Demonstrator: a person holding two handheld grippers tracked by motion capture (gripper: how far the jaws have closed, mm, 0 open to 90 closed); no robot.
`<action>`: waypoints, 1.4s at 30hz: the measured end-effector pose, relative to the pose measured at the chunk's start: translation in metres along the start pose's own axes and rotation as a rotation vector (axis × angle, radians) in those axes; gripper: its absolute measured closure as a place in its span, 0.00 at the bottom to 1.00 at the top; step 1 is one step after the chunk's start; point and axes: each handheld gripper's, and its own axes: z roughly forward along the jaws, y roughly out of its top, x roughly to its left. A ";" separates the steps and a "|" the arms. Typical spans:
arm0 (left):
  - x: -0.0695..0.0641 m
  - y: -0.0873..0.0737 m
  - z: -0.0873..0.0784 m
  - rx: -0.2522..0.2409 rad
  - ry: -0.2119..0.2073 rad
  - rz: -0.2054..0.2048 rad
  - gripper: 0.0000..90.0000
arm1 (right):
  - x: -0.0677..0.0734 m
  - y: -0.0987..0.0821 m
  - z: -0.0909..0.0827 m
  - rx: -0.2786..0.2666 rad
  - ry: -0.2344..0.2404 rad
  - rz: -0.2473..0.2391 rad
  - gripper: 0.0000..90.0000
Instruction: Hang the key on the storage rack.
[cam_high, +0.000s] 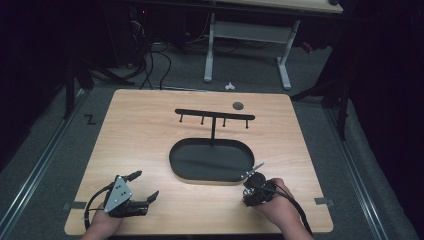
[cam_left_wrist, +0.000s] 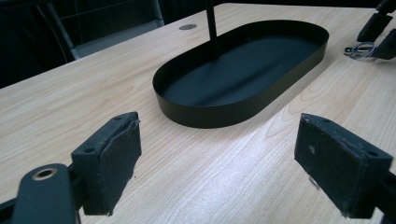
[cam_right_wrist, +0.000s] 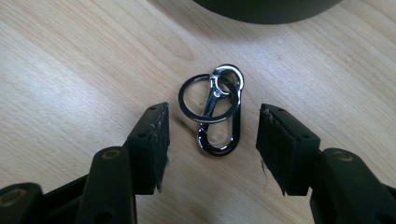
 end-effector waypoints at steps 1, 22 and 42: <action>0.000 0.000 0.000 0.001 0.001 -0.002 0.17 | 0.000 0.000 0.000 0.000 -0.008 -0.004 0.49; 0.002 -0.002 -0.003 0.001 0.001 -0.014 0.17 | -0.008 0.012 0.000 -0.065 -0.005 0.028 0.68; 0.002 -0.001 -0.002 0.005 0.003 -0.012 0.17 | -0.007 0.013 -0.003 -0.033 0.017 0.007 0.92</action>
